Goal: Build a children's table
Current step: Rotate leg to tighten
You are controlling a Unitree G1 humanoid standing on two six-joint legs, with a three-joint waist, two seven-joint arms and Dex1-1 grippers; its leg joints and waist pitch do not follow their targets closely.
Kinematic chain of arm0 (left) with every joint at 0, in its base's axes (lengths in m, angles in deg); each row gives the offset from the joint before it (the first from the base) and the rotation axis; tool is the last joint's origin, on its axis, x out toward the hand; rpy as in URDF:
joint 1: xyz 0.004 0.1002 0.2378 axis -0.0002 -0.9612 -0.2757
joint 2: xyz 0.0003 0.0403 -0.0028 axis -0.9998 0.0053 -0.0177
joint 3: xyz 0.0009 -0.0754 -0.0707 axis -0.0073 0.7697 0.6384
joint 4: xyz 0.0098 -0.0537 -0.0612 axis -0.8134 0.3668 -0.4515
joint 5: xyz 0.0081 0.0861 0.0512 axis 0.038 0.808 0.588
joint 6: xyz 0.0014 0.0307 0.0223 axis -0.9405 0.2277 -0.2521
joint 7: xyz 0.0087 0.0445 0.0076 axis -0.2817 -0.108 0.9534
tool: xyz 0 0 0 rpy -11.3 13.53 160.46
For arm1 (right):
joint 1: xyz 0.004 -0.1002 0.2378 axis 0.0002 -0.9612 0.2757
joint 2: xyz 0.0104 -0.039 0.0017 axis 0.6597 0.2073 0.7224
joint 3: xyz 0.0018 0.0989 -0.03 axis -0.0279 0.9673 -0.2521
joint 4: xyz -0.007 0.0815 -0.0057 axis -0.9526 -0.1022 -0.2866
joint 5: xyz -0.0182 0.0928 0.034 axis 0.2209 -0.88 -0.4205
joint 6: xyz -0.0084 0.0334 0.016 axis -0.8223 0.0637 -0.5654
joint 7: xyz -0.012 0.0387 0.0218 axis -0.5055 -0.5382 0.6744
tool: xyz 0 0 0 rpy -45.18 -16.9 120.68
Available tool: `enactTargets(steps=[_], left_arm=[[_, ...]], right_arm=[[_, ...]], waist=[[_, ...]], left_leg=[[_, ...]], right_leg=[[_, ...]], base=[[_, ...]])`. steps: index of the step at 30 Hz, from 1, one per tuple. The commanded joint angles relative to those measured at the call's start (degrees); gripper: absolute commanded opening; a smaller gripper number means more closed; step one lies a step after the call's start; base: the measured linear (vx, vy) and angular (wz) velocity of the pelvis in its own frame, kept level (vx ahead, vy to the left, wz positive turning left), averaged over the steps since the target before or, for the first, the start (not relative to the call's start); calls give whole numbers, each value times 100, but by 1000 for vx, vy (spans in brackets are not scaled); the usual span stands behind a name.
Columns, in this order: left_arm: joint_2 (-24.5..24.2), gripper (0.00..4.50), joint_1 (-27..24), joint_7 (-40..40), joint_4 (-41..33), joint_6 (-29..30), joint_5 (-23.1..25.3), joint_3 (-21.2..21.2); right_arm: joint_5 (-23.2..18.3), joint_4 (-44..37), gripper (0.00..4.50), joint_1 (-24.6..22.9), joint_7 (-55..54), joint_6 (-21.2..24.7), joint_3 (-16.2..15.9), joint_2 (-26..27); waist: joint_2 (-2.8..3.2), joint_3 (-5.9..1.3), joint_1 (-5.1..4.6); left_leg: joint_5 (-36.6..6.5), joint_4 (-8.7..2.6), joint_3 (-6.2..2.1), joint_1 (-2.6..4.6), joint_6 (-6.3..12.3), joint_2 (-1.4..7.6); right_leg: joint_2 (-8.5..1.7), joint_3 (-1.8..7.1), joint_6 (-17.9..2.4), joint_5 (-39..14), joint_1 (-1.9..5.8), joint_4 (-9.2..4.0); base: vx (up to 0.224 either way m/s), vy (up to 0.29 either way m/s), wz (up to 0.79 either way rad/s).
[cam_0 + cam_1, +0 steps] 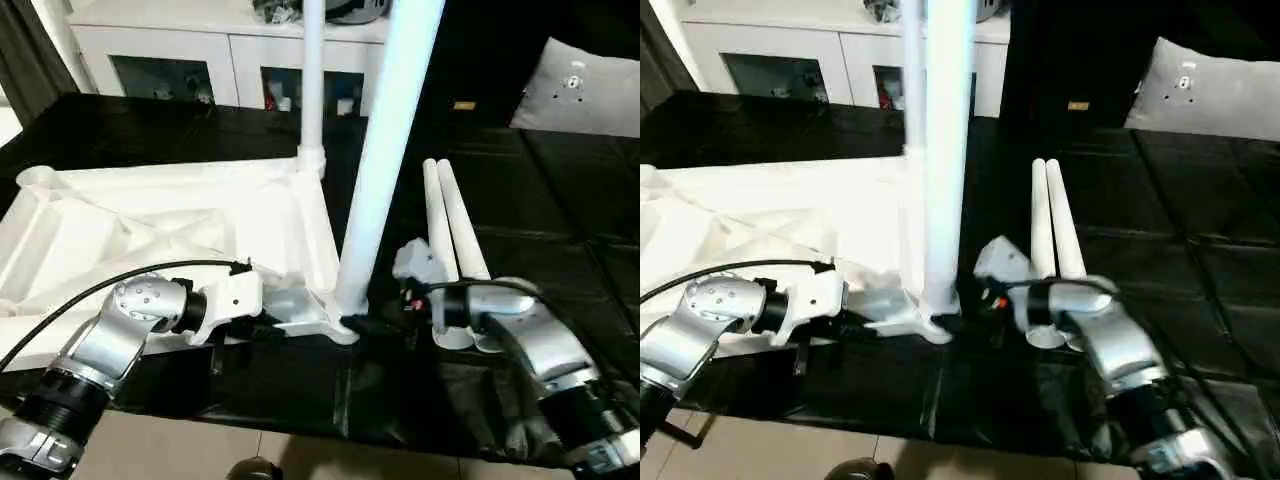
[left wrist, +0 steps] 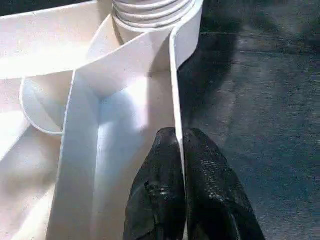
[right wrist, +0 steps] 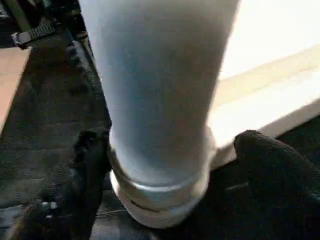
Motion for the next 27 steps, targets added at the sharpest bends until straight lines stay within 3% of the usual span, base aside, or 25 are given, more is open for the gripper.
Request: enactTargets(steps=[1, 5, 6, 8, 10, 11, 17, 20, 21, 22, 23, 24, 26, 27], left_arm=[[38, 0, 35, -174, -244, -161, -70, -142], [42, 0, 34, -201, -205, -200, -57, -151], [44, 0, 32, -214, -202, -201, -60, -142], [39, 0, 24, -228, -188, -208, -59, -127], [28, 0, 3, -231, -167, -219, -57, -124], [25, 0, -1, -232, -164, -219, -57, -125], [36, 0, -95, -213, -277, -58, -170, -66], [96, 0, -247, -14, -477, 279, -259, 35], [175, 0, -402, 293, -709, 660, -241, 104], [207, 0, -452, 414, -786, 795, -222, 126], [275, 0, -517, 601, -880, 940, -188, 158], [374, 0, -584, 798, -995, 1131, -190, 202], [549, 0, -672, 1097, -1182, 1443, -202, 268], [833, 0, -763, 1545, -1459, 1966, -184, 347]], right_arm=[[-5, 87, 372, 130, 116, 27, -53, 19], [-23, 234, 359, 156, 177, -11, -82, 68], [-41, 265, 333, 161, 187, -25, -75, 79], [-56, 304, 323, 159, 206, -38, -75, 93], [-54, 330, 317, 141, 227, -46, -71, 107], [-48, 341, 292, 138, 232, -53, -66, 113], [-81, 345, 275, 64, 171, -38, -20, 207], [22, 401, 275, -1, -339, 44, 26, 455], [146, 604, 275, 12, -1064, 117, 136, 827], [188, 686, 275, 24, -1314, 135, 178, 957], [199, 797, 275, 47, -1602, 182, 248, 1131], [225, 916, 275, 72, -1884, 183, 303, 1300], [253, 1118, 275, 126, -2253, 173, 373, 1536], [230, 1444, 275, 231, -2678, 172, 484, 1856]], waist=[[35, -310, -19], [23, -326, -14], [24, -330, -9], [26, -339, -4], [30, -332, -6], [31, -334, -7], [29, -337, -11], [60, -342, -50], [68, -323, -72], [48, -300, -161], [48, -300, -161], [80, -286, -223], [89, -270, -301], [90, -282, -321]], left_leg=[[-1553, -388, -118, 206, -79, 341], [-1353, -368, -113, 188, -31, 332], [-1293, -360, -111, 184, -6, 330], [-1224, -349, -111, 178, 21, 327], [-1230, -354, -114, 175, 33, 326], [-1253, -353, -114, 180, 26, 328], [-1249, -350, -111, 178, 21, 325], [-1231, -352, -111, 173, 18, 328], [-1361, -374, -119, 170, -31, 325], [-1547, -419, -135, 157, -163, 310], [-1547, -419, -135, 157, -163, 310], [-1762, -432, -145, 183, -240, 307], [-1965, -449, -160, 199, -337, 302], [-1959, -445, -151, 211, -359, 312]], right_leg=[[-446, 185, -1227, -257, 134, -400], [-443, 183, -1219, -51, 141, -377], [-443, 179, -1222, 20, 143, -373], [-438, 174, -1234, 130, 150, -360], [-433, 170, -1227, 137, 146, -361], [-436, 171, -1225, 102, 145, -362], [-437, 171, -1237, 94, 146, -360], [-433, 169, -1273, 197, 130, -337], [-435, 168, -1283, 24, 128, -353], [-441, 171, -1274, -320, 133, -380], [-441, 171, -1274, -320, 133, -380], [-446, 183, -1261, -624, 111, -412], [-447, 194, -1218, -979, 111, -450], [-446, 201, -1231, -933, 107, -440]], base=[[0, 0, 0], [0, 0, 0], [0, 0, 0], [0, 0, 0], [0, 0, 0], [0, 0, 0], [0, 0, 0], [0, 0, 0], [0, 0, 0], [0, 0, 0], [0, 0, 0], [0, 0, 0], [0, 0, 0], [0, 0, 0]])
